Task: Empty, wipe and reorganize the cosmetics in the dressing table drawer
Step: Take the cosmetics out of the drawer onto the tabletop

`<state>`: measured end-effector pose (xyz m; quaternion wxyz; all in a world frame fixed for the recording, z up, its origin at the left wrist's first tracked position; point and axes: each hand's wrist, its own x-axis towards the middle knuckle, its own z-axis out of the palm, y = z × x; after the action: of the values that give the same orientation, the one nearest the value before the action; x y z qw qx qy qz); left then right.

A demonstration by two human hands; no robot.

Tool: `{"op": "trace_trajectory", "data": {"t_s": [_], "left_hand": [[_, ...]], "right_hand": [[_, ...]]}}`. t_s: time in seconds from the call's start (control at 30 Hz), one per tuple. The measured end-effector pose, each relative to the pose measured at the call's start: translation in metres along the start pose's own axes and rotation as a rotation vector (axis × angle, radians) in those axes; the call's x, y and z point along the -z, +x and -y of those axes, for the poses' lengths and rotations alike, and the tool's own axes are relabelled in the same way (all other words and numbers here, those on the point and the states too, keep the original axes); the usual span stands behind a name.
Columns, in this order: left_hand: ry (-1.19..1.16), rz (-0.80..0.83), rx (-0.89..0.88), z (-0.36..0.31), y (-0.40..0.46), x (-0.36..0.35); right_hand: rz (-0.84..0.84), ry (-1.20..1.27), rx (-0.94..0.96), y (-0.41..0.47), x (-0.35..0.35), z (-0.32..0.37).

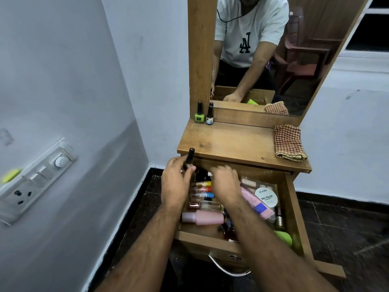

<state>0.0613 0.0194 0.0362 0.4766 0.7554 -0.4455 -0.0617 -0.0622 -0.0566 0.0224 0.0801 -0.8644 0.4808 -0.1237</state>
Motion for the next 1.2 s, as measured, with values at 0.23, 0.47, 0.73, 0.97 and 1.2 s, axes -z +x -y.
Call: {"op": "trace_trajectory", "data": {"t_s": [0.23,0.47,0.73,0.97,1.2], "left_hand": [[0.006,0.034,0.020,0.002,0.000,-0.005],[-0.006,0.055,0.010,0.006,0.001,-0.006],[-0.024,0.075,0.014,0.005,0.002,-0.008],[-0.045,0.069,0.038,0.004,0.004,-0.007],[-0.097,-0.047,-0.055,-0.006,0.014,-0.001]], "right_hand": [[0.172,-0.266,-0.056,0.016,-0.015,0.007],[0.183,-0.232,-0.118,0.014,-0.017,0.002],[-0.039,0.210,-0.205,0.007,-0.006,-0.006],[-0.086,0.853,-0.231,-0.006,0.012,-0.020],[-0.254,1.031,-0.188,-0.011,0.040,-0.018]]}}
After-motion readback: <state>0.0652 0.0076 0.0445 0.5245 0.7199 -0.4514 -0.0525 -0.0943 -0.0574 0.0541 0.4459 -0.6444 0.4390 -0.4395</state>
